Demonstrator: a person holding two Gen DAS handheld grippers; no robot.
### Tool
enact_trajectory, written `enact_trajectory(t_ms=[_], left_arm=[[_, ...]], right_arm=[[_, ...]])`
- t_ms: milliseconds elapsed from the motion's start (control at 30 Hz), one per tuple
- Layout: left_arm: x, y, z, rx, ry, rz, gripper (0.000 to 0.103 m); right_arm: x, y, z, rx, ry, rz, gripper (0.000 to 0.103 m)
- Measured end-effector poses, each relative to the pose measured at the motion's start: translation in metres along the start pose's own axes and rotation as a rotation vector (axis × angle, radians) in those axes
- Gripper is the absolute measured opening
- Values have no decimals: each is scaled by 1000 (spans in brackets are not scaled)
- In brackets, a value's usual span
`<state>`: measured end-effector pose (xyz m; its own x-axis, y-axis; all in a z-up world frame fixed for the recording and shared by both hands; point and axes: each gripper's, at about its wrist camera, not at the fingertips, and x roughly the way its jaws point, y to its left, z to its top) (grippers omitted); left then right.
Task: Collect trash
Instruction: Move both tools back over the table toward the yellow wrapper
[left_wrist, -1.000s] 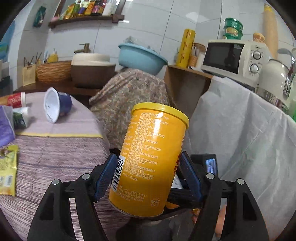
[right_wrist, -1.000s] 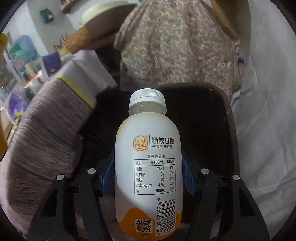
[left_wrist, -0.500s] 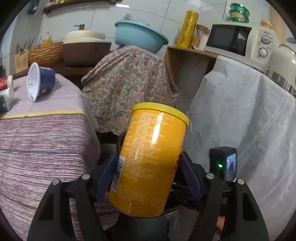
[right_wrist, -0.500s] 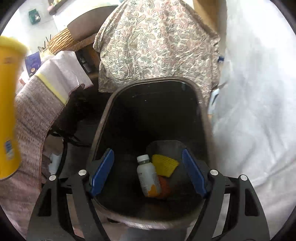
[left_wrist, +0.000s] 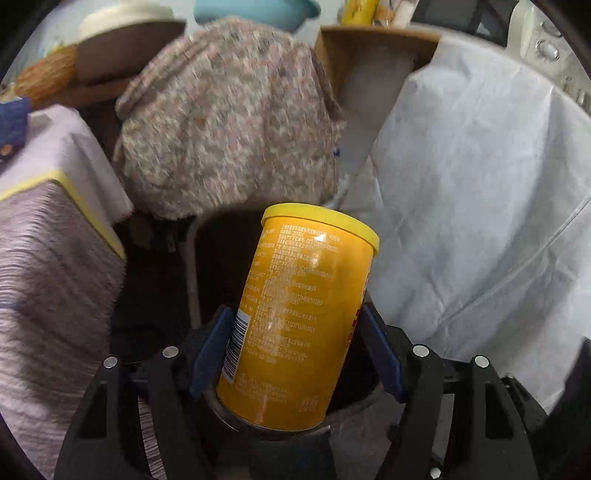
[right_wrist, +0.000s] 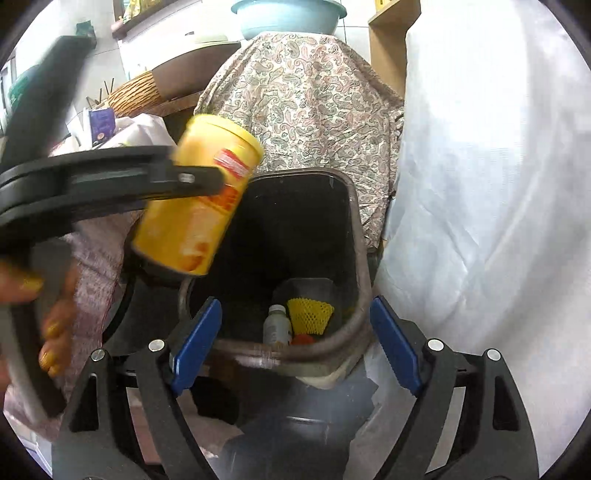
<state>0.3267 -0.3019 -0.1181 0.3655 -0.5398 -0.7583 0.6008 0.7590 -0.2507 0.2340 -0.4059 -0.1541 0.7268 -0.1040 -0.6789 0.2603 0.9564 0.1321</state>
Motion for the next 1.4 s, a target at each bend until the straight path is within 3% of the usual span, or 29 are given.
enact_trajectory(t_ms=[133, 333, 633, 800, 1067, 1300, 1400], left_arm=[[4, 1, 0, -17, 8, 5, 83], [-24, -2, -3, -18, -46, -4, 86], [-117, 5, -8, -13, -207, -6, 92], [-177, 36, -17, -80, -301, 10, 95], [-238, 89, -54, -117, -370, 232, 96], [-272, 144, -92, -169, -342, 424, 96], [-283, 172, -105, -236, -330, 449, 96]], right_arm=[[-13, 2, -8, -17, 1, -3, 84], [-21, 11, -5, -32, -8, 9, 85], [-40, 37, 14, -88, -76, 45, 87], [-50, 59, 32, -104, -105, 133, 87], [-62, 132, 55, -271, -157, 269, 87], [-67, 205, 66, -394, -167, 399, 87], [-64, 232, 69, -425, -147, 449, 87]])
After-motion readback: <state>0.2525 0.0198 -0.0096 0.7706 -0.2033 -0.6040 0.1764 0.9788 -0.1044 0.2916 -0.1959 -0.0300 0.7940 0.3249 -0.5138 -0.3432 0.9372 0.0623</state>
